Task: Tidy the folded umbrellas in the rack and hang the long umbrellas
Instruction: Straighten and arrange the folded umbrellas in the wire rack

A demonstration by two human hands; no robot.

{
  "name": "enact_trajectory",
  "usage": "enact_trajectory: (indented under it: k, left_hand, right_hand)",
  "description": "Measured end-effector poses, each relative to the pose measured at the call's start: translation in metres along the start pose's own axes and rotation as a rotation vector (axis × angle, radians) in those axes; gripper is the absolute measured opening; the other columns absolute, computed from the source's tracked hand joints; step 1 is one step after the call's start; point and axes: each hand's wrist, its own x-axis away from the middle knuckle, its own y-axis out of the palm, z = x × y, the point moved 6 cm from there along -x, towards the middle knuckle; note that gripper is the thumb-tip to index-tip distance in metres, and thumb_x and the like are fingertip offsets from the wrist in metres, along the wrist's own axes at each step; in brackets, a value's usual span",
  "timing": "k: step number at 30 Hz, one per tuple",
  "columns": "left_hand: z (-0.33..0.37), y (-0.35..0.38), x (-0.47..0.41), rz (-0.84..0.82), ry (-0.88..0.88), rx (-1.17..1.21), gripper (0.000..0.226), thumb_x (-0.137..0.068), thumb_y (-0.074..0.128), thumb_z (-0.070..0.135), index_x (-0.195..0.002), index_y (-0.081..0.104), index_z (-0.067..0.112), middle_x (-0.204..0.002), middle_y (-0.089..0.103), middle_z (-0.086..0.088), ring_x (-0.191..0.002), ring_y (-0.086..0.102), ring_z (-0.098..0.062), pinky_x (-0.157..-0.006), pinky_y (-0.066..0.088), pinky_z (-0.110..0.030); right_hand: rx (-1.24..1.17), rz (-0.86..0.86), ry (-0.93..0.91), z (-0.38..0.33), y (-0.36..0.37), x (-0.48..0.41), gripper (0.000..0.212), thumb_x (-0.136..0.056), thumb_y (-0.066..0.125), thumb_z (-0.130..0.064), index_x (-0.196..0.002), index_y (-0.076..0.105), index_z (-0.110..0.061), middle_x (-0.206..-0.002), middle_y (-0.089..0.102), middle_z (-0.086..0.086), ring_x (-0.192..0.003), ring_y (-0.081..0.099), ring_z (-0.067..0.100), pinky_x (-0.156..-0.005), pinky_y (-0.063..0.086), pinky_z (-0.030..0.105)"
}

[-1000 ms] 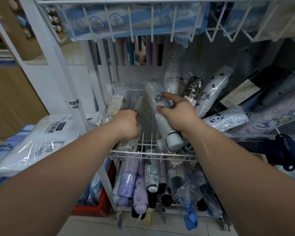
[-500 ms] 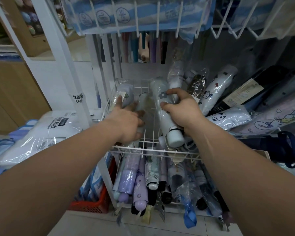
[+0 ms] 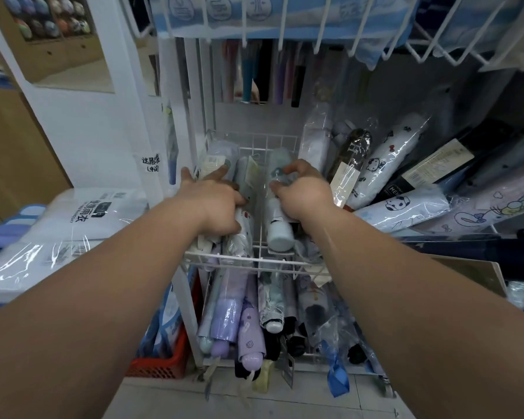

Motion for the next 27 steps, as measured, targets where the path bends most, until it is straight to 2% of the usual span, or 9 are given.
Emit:
enact_trajectory:
  k: [4, 6, 9, 15, 18, 20, 23, 25, 27]
  left_hand:
    - [-0.001, 0.002, 0.000, 0.042, -0.019, 0.090, 0.067, -0.084, 0.071, 0.047, -0.147, 0.048, 0.040, -0.164, 0.028, 0.013, -0.157, -0.006, -0.015, -0.116, 0.006, -0.072]
    - [-0.002, 0.004, 0.001, 0.062, -0.028, 0.093, 0.066, -0.084, 0.072, 0.048, -0.145, 0.051, 0.036, -0.165, 0.028, 0.011, -0.157, -0.007, -0.015, -0.116, 0.006, -0.072]
    - [-0.002, 0.007, 0.000, 0.046, -0.027, 0.072, 0.066, -0.089, 0.067, 0.053, -0.149, 0.044, 0.039, -0.167, 0.023, 0.012, -0.157, -0.010, -0.016, -0.116, 0.004, -0.071]
    - [0.000, 0.007, 0.001, 0.053, -0.013, 0.031, 0.066, -0.091, 0.063, 0.056, -0.151, 0.041, 0.040, -0.167, 0.022, 0.011, -0.157, -0.009, -0.017, -0.116, 0.007, -0.071]
    - [0.005, 0.003, 0.005, 0.096, -0.003, 0.081, 0.063, -0.092, 0.063, 0.052, -0.150, 0.043, 0.038, -0.166, 0.025, 0.010, -0.157, -0.004, -0.018, -0.115, 0.004, -0.073]
    - [0.009, -0.003, 0.011, 0.209, 0.008, 0.186, 0.060, -0.094, 0.060, 0.050, -0.150, 0.043, 0.037, -0.164, 0.031, 0.008, -0.157, 0.010, -0.022, -0.117, 0.007, -0.070]
    - [0.026, -0.012, 0.025, 0.421, 0.095, 0.373, 0.062, -0.092, 0.063, 0.050, -0.148, 0.049, 0.029, -0.151, 0.051, -0.003, -0.143, 0.040, -0.028, -0.119, 0.027, -0.054]
    - [0.047, -0.018, 0.037, 0.515, 0.237, 0.571, 0.061, -0.091, 0.069, 0.046, -0.145, 0.054, 0.022, -0.143, 0.057, -0.005, -0.135, 0.049, -0.025, -0.115, 0.037, -0.044]
    - [0.074, -0.025, 0.048, 0.537, 0.352, 0.705, 0.059, -0.089, 0.073, 0.041, -0.143, 0.057, 0.023, -0.141, 0.057, 0.003, -0.132, 0.050, -0.014, -0.115, 0.038, -0.032]
  right_hand:
    - [0.286, -0.245, -0.065, -0.003, 0.016, 0.000, 0.041, -0.092, 0.067, -0.031, -0.131, 0.062, -0.020, -0.130, 0.062, 0.006, -0.113, 0.061, 0.024, -0.100, 0.049, 0.033]
    - [0.334, -0.335, -0.050, -0.002, 0.019, 0.003, 0.056, -0.086, 0.076, -0.031, -0.138, 0.058, -0.025, -0.137, 0.059, 0.002, -0.118, 0.059, 0.021, -0.103, 0.048, 0.031]
    - [0.470, -0.365, -0.110, -0.003, 0.020, 0.005, 0.070, -0.082, 0.078, -0.037, -0.145, 0.050, -0.030, -0.146, 0.050, 0.001, -0.127, 0.053, 0.021, -0.106, 0.044, 0.027]
    - [0.665, -0.324, -0.219, -0.008, 0.030, 0.010, 0.064, -0.090, 0.070, -0.038, -0.147, 0.046, -0.025, -0.143, 0.053, 0.006, -0.127, 0.053, 0.028, -0.103, 0.046, 0.033]
    - [0.606, -0.254, -0.225, -0.010, 0.024, 0.018, 0.053, -0.089, 0.069, -0.029, -0.139, 0.054, -0.024, -0.132, 0.061, 0.008, -0.119, 0.058, 0.030, -0.096, 0.050, 0.035]
    - [0.491, -0.151, -0.242, -0.015, 0.007, 0.030, 0.046, -0.088, 0.067, -0.025, -0.133, 0.058, -0.025, -0.126, 0.064, 0.009, -0.115, 0.060, 0.031, -0.093, 0.051, 0.035]
    - [0.420, 0.027, -0.306, -0.022, -0.033, 0.057, 0.044, -0.088, 0.068, -0.030, -0.131, 0.059, -0.024, -0.124, 0.064, 0.008, -0.114, 0.060, 0.030, -0.091, 0.049, 0.034]
    - [0.443, 0.151, -0.357, -0.022, -0.063, 0.082, 0.041, -0.088, 0.068, -0.033, -0.128, 0.061, -0.023, -0.119, 0.064, 0.007, -0.111, 0.060, 0.029, -0.090, 0.050, 0.035]
    - [0.520, 0.257, -0.393, -0.018, -0.095, 0.106, 0.037, -0.088, 0.069, -0.035, -0.122, 0.064, -0.021, -0.114, 0.066, 0.005, -0.109, 0.059, 0.028, -0.090, 0.050, 0.038]
